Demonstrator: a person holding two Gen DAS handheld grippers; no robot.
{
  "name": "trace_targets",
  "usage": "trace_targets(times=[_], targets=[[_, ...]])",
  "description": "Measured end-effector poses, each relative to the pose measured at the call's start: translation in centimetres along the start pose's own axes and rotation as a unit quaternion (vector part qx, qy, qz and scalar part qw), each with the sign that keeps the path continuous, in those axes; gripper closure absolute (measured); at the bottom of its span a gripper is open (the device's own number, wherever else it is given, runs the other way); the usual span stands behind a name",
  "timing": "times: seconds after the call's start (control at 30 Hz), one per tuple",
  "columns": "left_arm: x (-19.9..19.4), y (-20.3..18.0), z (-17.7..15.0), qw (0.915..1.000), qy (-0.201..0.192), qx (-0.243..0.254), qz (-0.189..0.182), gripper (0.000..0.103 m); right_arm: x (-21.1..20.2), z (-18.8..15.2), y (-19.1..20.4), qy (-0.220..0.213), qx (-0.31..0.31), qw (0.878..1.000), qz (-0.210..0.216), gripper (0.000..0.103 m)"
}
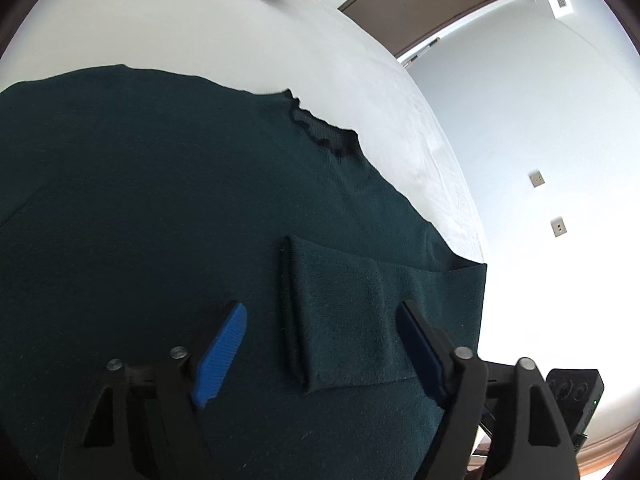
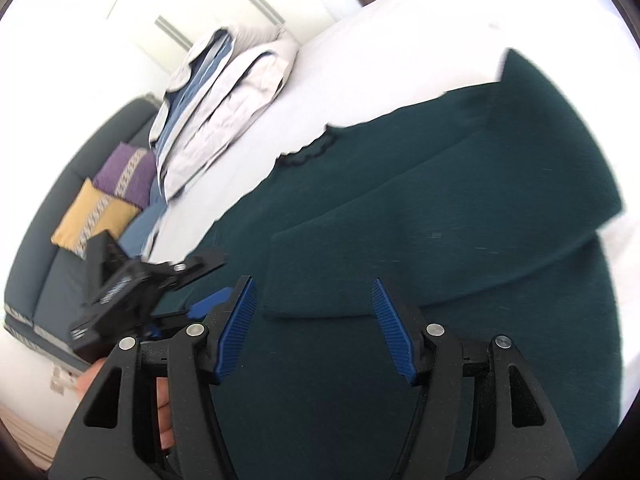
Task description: Fold small clothes
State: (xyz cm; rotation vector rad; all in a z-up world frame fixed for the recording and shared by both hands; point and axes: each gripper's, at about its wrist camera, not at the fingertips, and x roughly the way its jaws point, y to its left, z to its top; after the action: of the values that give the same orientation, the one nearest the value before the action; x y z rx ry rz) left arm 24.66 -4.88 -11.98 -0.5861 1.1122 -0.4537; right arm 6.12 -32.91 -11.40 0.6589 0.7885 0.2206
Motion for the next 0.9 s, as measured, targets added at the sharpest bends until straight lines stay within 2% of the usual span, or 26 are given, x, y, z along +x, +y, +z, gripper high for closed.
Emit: trace_targets(times=[0.07,0.1,0.13,0.2,0.27,0.37,0.5,0.6,0.7,0.9], targets=[[1.9,-0.9,0.6,0.9996,0.018,0.015,0.016,0.040,-2.0,-0.1,-1.4,-0.014,0.014,1.000,-0.005,0.043],[2.8,-1.2,0.8,0.9990,0.028,0.023,0.028,0.052,-3.1,0.0,-2.0,-0.019,0.020,1.000,-0.008,0.043],[3.2,-1.3,0.5,0.9982,0.032,0.028,0.042,0.059,-3.7,0.2,-2.5,-0.022,0.027,0.999,-0.011,0.043],[3.4,-1.6,0.6,0.9968,0.026,0.036,0.066,0.082,-4.5,0.5,-3.5,-0.027,0.038,0.999,-0.017,0.043],[3.0,-1.6,0.7,0.9969,0.023,0.040,0.065,0.089,-5.4,0.8,-4.2,-0.030,0.044,0.998,-0.021,0.043],[1.9,-1.8,0.8,0.9961,0.008,0.058,0.066,0.093,-6.1,1.6,-5.1,-0.037,0.047,0.998,-0.025,0.043],[-1.1,-2.3,1.3,0.9923,-0.057,0.087,0.067,0.094,-7.0,4.1,-6.7,-0.059,0.053,0.996,-0.044,0.043],[-2.4,-1.6,2.1,0.9897,-0.089,0.088,0.069,0.094,-7.5,6.7,-7.8,-0.078,0.052,0.993,-0.067,0.043],[-2.5,-0.1,2.7,0.9880,-0.101,0.081,0.084,0.094,-7.0,9.3,-9.2,-0.073,0.055,0.992,-0.093,0.043],[-3.2,2.8,2.1,0.9866,-0.128,0.056,0.085,0.094,-4.1,13.8,-12.1,-0.051,0.057,0.989,-0.130,0.045]])
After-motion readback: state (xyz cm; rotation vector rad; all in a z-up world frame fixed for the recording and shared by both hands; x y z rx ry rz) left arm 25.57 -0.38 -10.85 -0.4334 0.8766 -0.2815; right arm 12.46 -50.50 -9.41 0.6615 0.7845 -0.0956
